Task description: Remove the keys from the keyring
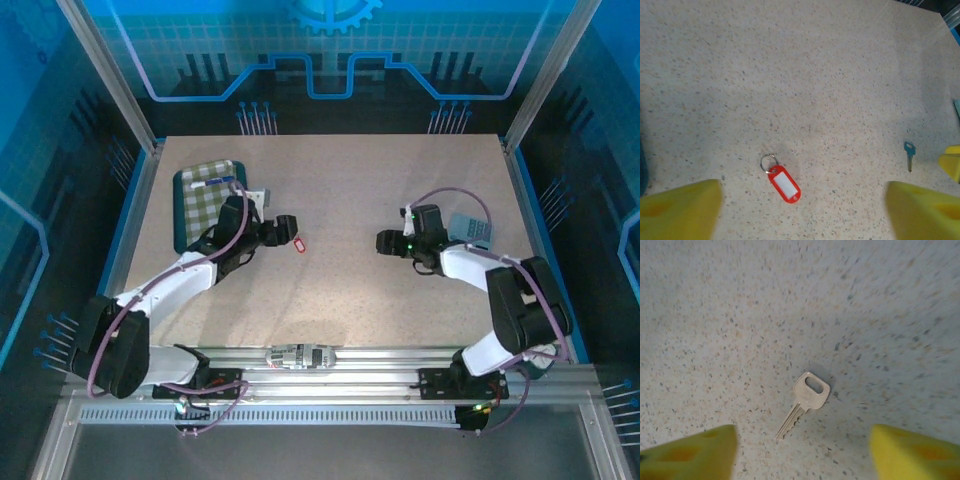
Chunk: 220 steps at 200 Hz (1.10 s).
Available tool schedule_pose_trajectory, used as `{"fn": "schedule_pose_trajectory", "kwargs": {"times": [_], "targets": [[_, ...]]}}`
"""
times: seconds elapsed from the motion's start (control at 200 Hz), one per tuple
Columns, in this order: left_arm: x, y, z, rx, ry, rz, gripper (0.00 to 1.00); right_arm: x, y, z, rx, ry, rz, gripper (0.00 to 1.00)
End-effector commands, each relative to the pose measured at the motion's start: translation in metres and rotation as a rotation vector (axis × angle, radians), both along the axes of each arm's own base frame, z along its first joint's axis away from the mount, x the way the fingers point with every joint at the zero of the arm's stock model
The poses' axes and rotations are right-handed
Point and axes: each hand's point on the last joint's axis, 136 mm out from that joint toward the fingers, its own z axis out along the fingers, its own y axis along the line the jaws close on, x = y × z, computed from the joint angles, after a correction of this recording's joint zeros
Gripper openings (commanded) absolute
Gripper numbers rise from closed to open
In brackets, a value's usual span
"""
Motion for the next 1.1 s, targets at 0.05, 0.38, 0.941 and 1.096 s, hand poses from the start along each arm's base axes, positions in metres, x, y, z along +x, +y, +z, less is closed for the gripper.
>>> {"fn": "schedule_pose_trajectory", "kwargs": {"times": [0.05, 0.38, 0.941, 1.096], "targets": [[0.0, 0.037, 0.007, 0.091, -0.041, 0.123, 0.99, 0.014, -0.034, 0.055, -0.168, -0.128, -0.1, 1.0], [0.006, 0.137, -0.002, 0.527, -0.236, 0.431, 0.99, 0.024, -0.108, 0.096, -0.586, -0.526, -0.344, 1.0], [0.007, 0.143, -0.048, 0.373, -0.49, 0.327, 0.99, 0.032, -0.101, 0.042, -0.309, -0.616, -0.103, 1.0], [0.017, 0.157, -0.052, 0.405, -0.407, 0.412, 0.99, 0.029, -0.103, 0.04, -0.427, -0.593, -0.165, 1.0]]}}
